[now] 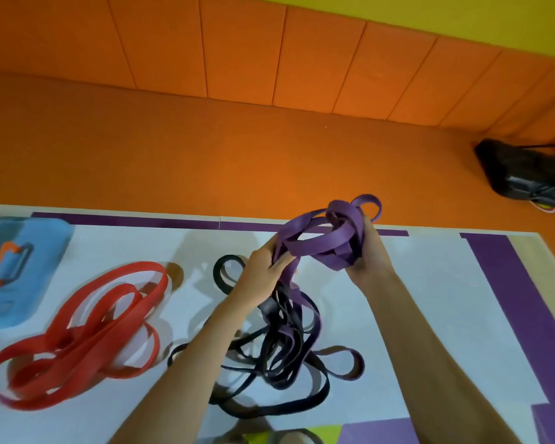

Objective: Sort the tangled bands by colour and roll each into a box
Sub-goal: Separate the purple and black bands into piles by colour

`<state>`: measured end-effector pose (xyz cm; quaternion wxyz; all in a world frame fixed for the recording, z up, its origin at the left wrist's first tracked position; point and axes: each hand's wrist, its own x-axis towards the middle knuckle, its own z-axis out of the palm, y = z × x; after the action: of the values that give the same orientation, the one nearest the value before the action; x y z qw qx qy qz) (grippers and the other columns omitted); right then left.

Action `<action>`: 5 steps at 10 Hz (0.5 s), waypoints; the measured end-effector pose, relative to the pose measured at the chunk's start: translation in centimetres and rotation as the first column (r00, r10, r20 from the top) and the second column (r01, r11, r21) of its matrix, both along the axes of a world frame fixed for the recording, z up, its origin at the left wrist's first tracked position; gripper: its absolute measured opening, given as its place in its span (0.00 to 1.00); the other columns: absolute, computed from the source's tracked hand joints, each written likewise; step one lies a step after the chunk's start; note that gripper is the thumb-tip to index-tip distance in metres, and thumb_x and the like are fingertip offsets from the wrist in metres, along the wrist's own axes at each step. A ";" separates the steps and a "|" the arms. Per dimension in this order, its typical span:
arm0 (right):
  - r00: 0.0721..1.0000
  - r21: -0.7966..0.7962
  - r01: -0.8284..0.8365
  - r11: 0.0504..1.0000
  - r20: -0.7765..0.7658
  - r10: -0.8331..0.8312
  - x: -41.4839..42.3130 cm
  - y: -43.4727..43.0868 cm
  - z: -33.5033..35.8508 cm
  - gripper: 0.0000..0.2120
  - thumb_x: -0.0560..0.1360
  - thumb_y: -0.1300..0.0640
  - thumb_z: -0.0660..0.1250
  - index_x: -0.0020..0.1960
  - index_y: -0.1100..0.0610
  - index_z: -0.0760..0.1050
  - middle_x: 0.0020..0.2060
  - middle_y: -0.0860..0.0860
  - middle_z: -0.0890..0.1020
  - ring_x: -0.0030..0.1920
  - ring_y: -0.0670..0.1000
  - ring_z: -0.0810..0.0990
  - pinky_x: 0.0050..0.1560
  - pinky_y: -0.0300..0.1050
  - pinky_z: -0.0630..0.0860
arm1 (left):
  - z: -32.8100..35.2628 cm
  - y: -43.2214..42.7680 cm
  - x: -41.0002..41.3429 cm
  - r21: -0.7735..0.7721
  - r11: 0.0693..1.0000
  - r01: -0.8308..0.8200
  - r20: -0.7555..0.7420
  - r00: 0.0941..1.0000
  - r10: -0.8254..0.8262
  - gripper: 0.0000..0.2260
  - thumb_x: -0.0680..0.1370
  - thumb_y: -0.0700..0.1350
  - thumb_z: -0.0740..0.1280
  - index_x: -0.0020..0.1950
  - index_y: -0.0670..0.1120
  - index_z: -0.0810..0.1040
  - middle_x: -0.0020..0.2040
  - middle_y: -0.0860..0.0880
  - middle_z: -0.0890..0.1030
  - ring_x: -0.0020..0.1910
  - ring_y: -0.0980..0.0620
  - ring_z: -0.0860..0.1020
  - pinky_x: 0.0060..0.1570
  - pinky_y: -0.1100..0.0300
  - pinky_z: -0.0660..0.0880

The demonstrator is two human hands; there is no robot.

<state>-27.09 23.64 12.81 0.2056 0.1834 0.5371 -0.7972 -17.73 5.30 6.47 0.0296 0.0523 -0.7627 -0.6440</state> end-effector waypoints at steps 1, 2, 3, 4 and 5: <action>0.999 -0.011 -0.032 0.999 -0.012 0.032 -1.3 2.4 -0.7 0.21 0.87 0.43 0.59 0.60 0.56 0.84 0.55 0.53 0.87 0.54 0.53 0.86 0.61 0.51 0.80 | 2.7 0.8 -1.2 -0.074 0.997 -0.005 -0.017 1.000 0.004 0.06 0.86 0.49 0.66 0.61 0.51 0.79 0.41 0.57 0.82 0.41 0.56 0.79 0.45 0.60 0.73; 0.989 -0.014 -0.147 0.989 0.021 0.148 -2.3 4.6 -1.9 0.15 0.88 0.51 0.57 0.63 0.58 0.78 0.53 0.55 0.85 0.52 0.55 0.85 0.56 0.53 0.81 | 4.7 1.6 -2.1 -0.155 0.988 0.024 -0.045 0.998 -0.031 0.02 0.83 0.51 0.70 0.54 0.55 0.80 0.38 0.58 0.80 0.38 0.58 0.77 0.41 0.63 0.71; 0.968 -0.040 -0.238 0.970 0.066 0.241 -3.0 6.7 -3.7 0.12 0.87 0.54 0.61 0.59 0.59 0.81 0.52 0.59 0.85 0.49 0.56 0.86 0.50 0.50 0.84 | 5.3 2.3 -2.2 -0.246 0.958 0.146 0.033 0.989 -0.142 0.07 0.78 0.56 0.75 0.46 0.57 0.79 0.36 0.58 0.79 0.34 0.60 0.76 0.37 0.66 0.69; 0.928 -0.011 -0.329 0.944 0.181 0.325 -2.8 7.8 -5.3 0.13 0.86 0.54 0.61 0.62 0.60 0.80 0.53 0.60 0.84 0.52 0.57 0.85 0.56 0.51 0.81 | 4.5 2.6 -1.5 -0.238 0.930 0.278 0.216 0.949 -0.229 0.18 0.71 0.56 0.81 0.56 0.57 0.81 0.50 0.59 0.86 0.47 0.59 0.84 0.47 0.63 0.79; 0.909 -0.074 -0.331 0.941 0.242 0.339 -2.4 7.8 -7.7 0.15 0.86 0.51 0.59 0.61 0.59 0.79 0.49 0.57 0.87 0.47 0.58 0.88 0.48 0.53 0.86 | 2.4 2.6 0.0 -0.300 0.911 0.284 0.332 0.926 -0.180 0.28 0.69 0.49 0.83 0.66 0.53 0.78 0.58 0.57 0.85 0.55 0.57 0.84 0.57 0.56 0.81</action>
<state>-29.52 31.40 5.09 0.4086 0.1849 0.5177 -0.7286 -17.74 7.94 8.82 -0.1543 0.0506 -0.8594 -0.4849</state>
